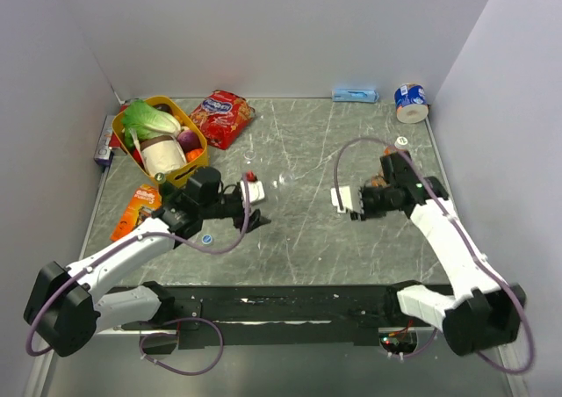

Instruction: Screw on the bottle caps

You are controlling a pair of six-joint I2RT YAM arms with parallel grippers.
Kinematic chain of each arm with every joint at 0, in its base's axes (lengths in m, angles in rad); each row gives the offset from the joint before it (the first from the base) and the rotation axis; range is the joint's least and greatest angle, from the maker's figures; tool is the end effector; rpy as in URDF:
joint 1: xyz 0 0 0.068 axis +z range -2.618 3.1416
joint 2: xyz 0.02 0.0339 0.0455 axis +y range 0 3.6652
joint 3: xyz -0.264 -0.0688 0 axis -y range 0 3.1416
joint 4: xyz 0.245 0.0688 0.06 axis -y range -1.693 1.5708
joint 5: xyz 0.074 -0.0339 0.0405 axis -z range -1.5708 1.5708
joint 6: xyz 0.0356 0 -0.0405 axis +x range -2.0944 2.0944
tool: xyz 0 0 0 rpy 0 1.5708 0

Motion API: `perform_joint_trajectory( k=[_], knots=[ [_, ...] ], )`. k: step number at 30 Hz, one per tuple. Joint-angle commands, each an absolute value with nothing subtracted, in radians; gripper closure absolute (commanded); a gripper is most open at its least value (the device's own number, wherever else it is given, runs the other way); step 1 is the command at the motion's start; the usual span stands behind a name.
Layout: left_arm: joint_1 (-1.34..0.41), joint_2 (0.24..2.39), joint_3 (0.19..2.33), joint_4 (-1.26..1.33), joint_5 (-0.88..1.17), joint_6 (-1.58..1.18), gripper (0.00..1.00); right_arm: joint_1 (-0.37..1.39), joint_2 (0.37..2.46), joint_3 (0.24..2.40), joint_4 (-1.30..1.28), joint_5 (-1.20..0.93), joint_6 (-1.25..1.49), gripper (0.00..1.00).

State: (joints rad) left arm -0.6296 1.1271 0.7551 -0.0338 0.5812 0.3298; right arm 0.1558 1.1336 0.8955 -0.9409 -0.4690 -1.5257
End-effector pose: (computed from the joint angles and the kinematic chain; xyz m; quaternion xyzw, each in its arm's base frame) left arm 0.1922 -0.1642 0.2778 0.5091 0.6370 -0.3153 0.4854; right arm 0.1959 0.0471 0.2554 -0.7410 0.6025 0.0567 0.2908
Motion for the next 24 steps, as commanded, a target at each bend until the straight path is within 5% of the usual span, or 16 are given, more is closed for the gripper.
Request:
perform_joint_trajectory(
  k=[1, 9, 24],
  knots=[
    [-0.66, 1.074, 0.678, -0.038, 0.652, 0.512, 0.99, 0.323, 1.029, 1.144, -1.091, -0.667, -1.312, 0.73],
    [-0.687, 1.097, 0.675, -0.008, 0.663, 0.612, 0.99, 0.678, 1.068, 1.417, -1.008, -0.641, -1.075, 0.75],
    [-0.69, 1.1, 0.709, -0.015, 0.66, 0.643, 0.99, 0.847, 1.138, 1.439, -0.931, -0.528, -1.14, 0.73]
  ],
)
